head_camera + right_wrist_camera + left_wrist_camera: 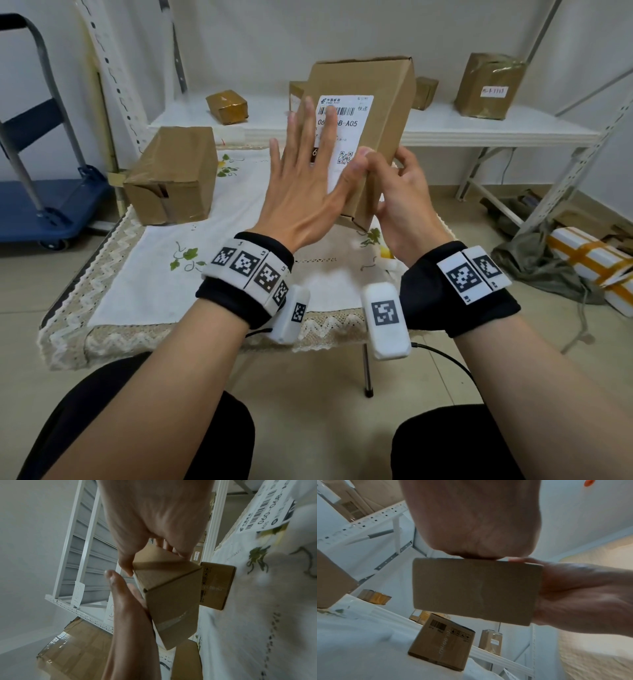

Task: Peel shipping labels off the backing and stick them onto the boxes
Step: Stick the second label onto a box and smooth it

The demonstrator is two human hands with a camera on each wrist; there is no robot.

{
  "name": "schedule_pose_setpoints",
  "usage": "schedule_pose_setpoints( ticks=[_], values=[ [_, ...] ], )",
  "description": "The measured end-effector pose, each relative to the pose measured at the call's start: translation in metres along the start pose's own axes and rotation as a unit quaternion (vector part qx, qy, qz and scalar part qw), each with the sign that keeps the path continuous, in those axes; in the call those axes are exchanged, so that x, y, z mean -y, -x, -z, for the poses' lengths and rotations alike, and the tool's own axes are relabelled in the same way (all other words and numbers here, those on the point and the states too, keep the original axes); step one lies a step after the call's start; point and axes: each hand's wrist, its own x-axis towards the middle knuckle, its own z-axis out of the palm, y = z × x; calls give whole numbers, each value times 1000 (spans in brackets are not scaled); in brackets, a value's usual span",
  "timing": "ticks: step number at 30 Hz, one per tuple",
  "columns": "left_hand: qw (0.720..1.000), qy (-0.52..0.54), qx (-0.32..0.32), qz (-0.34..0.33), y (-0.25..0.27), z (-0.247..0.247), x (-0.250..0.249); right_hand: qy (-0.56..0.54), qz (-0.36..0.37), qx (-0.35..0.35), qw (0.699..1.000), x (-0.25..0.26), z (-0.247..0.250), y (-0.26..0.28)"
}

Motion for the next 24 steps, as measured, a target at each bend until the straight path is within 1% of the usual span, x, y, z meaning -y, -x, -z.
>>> schedule_pose_setpoints(
  ticks=[5,7,12,17,20,24],
  values=[
    [998,43,29,-39,5,-11,-16,-4,1,10,1000,-5,1,0],
    [996,69,29,-45,4,-11,-19,-1,7,14,1000,-5,1,-1],
    [996,81,-6,-21,-2,0,-13,49,25,46,997,-6,-3,-2],
    [995,77,-60,-14,-6,8,0,131,50,79,987,-14,-8,3],
    [992,84,-90,-7,-6,16,6,141,47,114,982,-13,-10,8],
    [990,81,-112,7,-7,21,14,152,46,145,977,-13,-11,12]
  ],
)
